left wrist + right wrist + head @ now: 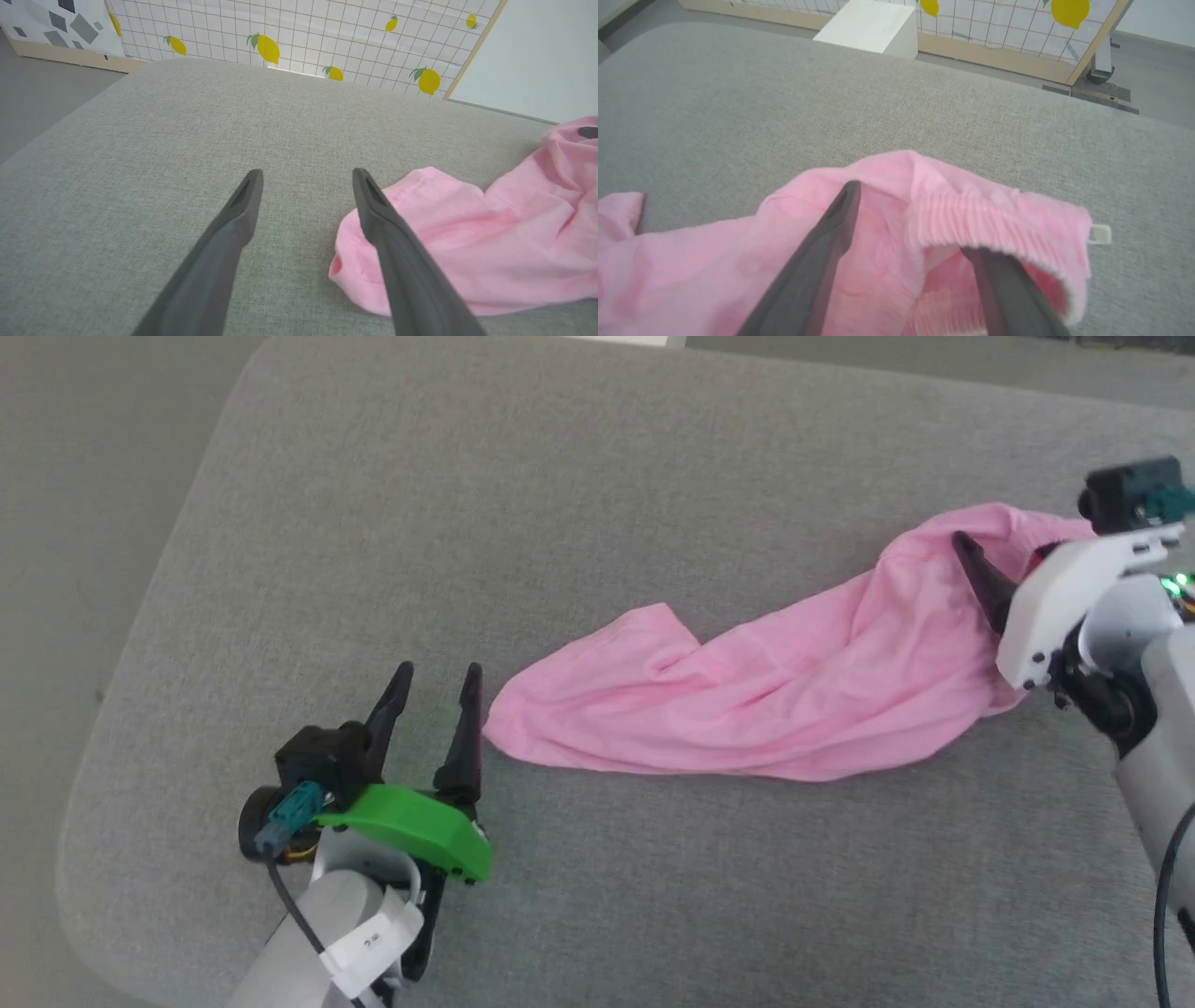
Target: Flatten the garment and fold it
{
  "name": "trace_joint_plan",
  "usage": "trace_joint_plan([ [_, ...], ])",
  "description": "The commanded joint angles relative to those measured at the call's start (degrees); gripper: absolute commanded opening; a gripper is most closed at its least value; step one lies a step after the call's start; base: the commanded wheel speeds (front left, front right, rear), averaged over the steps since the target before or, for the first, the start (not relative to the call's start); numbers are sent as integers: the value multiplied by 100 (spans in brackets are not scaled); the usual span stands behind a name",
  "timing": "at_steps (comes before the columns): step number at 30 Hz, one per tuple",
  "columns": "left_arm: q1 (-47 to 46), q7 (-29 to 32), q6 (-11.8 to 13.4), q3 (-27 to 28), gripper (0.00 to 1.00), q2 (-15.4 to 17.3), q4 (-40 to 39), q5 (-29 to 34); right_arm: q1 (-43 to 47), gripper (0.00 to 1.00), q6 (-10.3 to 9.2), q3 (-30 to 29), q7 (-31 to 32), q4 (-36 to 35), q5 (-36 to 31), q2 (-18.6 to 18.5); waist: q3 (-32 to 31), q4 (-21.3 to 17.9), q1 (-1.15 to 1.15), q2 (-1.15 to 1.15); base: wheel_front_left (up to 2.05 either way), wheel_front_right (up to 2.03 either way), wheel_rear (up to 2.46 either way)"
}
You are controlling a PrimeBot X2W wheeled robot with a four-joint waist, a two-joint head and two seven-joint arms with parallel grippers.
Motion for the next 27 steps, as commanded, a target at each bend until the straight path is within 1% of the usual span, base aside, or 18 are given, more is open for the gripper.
trace_joint_plan([
  [1,84,-20,-29,52,100,40,27,32,183,100,-9,-90,-296,-65,58,8,-255,-229,0,44,0,0,0],
  [3,161,-20,-10,94,100,83,41,44,385,100,-9,-208,-673,-173,58,17,-370,-327,0,44,0,0,0],
  [5,243,-20,17,121,100,126,48,49,630,100,-9,-285,-907,-315,66,37,-491,-414,0,44,0,0,0],
  [7,317,-13,46,138,100,166,46,40,882,100,-9,-343,-1066,-532,68,54,-591,-489,0,44,0,0,0],
  [10,417,16,93,150,100,213,8,27,1280,100,-9,-388,-1083,-938,90,88,-706,-575,0,44,0,0,0],
  [14,510,73,142,140,100,255,-73,15,1900,100,-9,-493,-823,-1593,130,40,-819,-613,0,44,0,0,0],
  [17,569,98,173,133,100,274,-145,3,2463,100,-9,-610,-402,-2140,103,48,-869,-621,0,44,0,0,0],
  [20,604,119,197,125,100,282,-201,-10,2935,100,-9,-777,-39,-2616,80,131,-877,-612,0,44,0,0,0],
  [23,627,131,218,119,100,289,-249,-22,3332,100,-9,-902,320,-2946,33,272,-854,-605,0,44,0,0,0],
  [27,620,147,227,104,100,295,-287,-32,3552,100,-9,-925,596,-3152,-72,449,-777,-598,0,44,0,0,0],
])
